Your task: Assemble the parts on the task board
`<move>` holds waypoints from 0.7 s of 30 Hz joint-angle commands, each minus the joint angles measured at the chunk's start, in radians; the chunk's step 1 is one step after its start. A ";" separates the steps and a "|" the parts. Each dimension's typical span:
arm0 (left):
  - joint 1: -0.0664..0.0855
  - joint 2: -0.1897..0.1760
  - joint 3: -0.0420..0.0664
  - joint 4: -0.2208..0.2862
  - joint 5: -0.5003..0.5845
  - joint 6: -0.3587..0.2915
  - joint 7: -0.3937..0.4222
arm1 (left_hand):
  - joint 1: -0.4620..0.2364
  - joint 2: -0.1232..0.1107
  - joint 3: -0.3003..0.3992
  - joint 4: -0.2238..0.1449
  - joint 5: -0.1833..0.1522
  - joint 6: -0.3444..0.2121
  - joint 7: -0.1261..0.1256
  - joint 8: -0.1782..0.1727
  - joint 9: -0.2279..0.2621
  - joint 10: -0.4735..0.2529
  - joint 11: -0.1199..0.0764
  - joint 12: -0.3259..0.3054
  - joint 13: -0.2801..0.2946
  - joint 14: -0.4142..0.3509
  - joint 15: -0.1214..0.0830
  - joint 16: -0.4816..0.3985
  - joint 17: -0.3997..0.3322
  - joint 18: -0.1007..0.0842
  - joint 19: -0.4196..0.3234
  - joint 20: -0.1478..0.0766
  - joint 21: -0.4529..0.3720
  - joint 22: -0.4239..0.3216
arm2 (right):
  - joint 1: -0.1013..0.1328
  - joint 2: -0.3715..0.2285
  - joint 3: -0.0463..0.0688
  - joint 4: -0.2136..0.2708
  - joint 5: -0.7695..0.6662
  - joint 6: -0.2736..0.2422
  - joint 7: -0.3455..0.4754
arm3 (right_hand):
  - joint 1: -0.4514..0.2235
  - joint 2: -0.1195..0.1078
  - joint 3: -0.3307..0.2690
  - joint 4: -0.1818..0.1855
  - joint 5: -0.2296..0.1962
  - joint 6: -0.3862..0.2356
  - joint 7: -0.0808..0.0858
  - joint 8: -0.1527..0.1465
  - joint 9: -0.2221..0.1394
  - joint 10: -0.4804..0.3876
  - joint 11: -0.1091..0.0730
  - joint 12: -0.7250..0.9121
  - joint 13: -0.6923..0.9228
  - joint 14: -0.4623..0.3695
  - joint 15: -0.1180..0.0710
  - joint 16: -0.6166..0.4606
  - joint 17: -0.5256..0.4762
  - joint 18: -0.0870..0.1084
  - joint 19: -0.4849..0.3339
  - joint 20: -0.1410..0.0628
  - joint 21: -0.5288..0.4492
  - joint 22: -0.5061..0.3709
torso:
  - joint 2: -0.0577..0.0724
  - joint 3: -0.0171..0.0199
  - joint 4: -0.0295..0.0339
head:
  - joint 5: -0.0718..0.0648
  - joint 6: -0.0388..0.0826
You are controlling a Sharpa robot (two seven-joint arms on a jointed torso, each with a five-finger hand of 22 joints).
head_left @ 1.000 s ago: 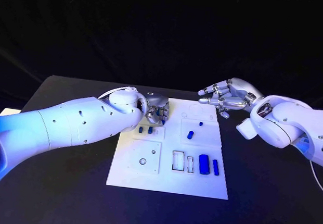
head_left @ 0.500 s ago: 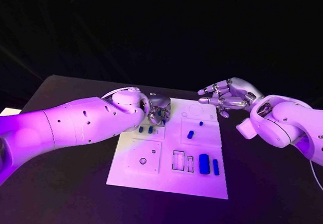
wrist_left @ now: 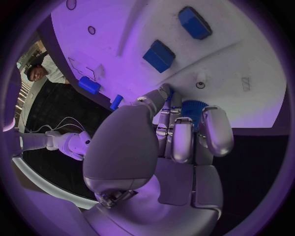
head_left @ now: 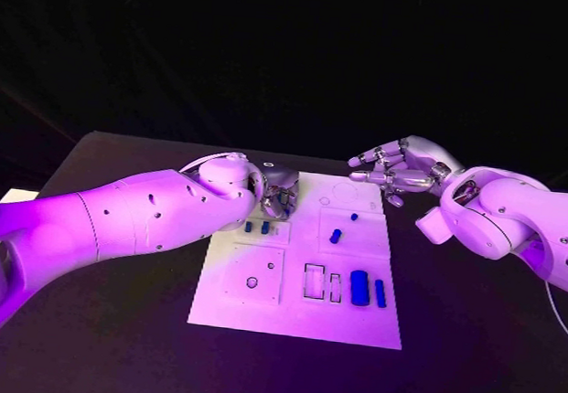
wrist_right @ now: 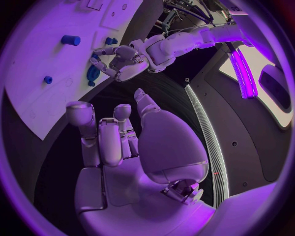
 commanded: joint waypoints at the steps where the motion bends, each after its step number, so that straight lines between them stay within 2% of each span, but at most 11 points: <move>1: -0.004 -0.006 0.003 0.011 -0.011 -0.016 -0.016 | 0.006 0.004 0.015 -0.007 0.007 0.011 -0.001 -0.007 -0.003 0.010 0.001 -0.008 0.007 0.037 0.000 0.008 0.002 -0.013 0.026 -0.002 0.007 0.038 | -0.001 0.001 0.000 0.001 -0.007 0.011 0.010 | -0.003 0.008 -0.004 0.000 -0.001 -0.007 0.000 0.006 0.001 -0.001 0.000 -0.001 0.000 0.028 0.002 -0.004 0.001 0.009 -0.005 -0.001 -0.004 0.000 | 0.001 -0.0009 -0.0007 | -0.001 -0.001; 5: -0.005 -0.018 0.010 0.028 0.005 -0.025 -0.013 | -0.002 0.001 0.024 -0.014 0.007 0.007 0.002 -0.014 -0.006 0.007 0.004 -0.017 0.007 0.037 0.001 0.008 0.001 -0.013 0.025 0.000 0.009 0.041 | -0.001 0.001 0.000 0.000 -0.008 0.011 0.011 | -0.003 0.008 -0.004 0.000 -0.001 -0.007 0.000 0.006 0.001 -0.001 0.000 -0.001 0.000 0.028 0.002 -0.004 0.001 0.009 -0.005 -0.001 -0.004 0.000 | 0.000 0.0003 0.0001 | 0.001 0.000; 15: 0.000 -0.083 0.047 0.108 0.055 -0.051 -0.012 | -0.012 -0.001 0.039 -0.028 0.007 0.005 0.005 -0.024 -0.010 0.007 0.007 -0.027 0.010 0.036 0.004 0.007 -0.002 -0.014 0.024 0.002 0.014 0.047 | -0.001 0.000 0.000 -0.001 -0.008 0.007 0.011 | -0.003 0.008 -0.004 0.000 -0.001 -0.007 0.000 0.006 0.001 -0.001 0.000 -0.001 0.000 0.028 0.002 -0.004 0.001 0.009 -0.005 -0.001 -0.004 0.000 | -0.002 0.0019 0.0027 | 0.002 0.003; 21: 0.005 -0.132 0.058 0.149 0.075 -0.053 -0.022 | -0.016 -0.002 0.041 -0.030 0.007 0.005 0.006 -0.025 -0.011 0.007 0.008 -0.028 0.011 0.036 0.005 0.007 -0.003 -0.014 0.024 0.003 0.015 0.048 | -0.001 0.000 0.000 -0.004 -0.008 0.007 0.011 | -0.003 0.008 -0.004 0.000 -0.001 -0.007 0.000 0.006 0.001 -0.001 0.000 -0.001 0.000 0.028 0.002 -0.004 0.001 0.009 -0.005 -0.001 -0.004 0.000 | -0.003 0.0023 0.0046 | 0.000 0.006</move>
